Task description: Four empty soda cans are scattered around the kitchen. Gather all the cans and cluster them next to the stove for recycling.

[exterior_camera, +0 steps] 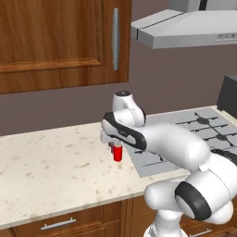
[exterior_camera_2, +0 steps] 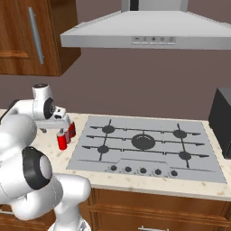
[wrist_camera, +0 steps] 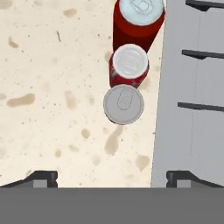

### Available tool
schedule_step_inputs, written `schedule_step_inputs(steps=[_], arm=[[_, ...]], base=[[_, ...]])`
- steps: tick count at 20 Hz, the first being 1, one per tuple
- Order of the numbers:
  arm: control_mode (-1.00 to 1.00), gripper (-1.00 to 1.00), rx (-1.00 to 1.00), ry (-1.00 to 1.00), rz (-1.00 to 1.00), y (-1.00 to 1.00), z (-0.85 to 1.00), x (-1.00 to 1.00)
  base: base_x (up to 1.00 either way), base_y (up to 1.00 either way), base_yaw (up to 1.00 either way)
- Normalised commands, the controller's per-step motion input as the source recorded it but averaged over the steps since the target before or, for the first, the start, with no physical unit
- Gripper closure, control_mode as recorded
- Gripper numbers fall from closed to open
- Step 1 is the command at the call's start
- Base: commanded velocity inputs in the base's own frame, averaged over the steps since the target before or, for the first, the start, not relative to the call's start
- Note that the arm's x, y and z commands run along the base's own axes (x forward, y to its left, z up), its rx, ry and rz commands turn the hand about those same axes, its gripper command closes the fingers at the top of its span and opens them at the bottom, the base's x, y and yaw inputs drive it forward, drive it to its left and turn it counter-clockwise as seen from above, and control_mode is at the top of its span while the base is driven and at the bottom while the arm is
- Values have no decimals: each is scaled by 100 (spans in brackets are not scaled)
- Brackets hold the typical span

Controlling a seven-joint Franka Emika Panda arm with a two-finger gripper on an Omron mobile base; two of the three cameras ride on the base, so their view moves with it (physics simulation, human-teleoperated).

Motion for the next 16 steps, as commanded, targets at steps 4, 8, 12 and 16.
schedule_step_inputs(steps=[4,8,12,16], arm=[[-100,-100,0,-1,0,-28,28,-59],[-100,-100,0,-1,0,-33,21,-62],[-100,-100,0,0,0,-25,23,-59],[-100,-100,0,0,0,-27,30,-51]], base=[[0,0,0],[0,0,0],[0,0,0],[0,0,0]])
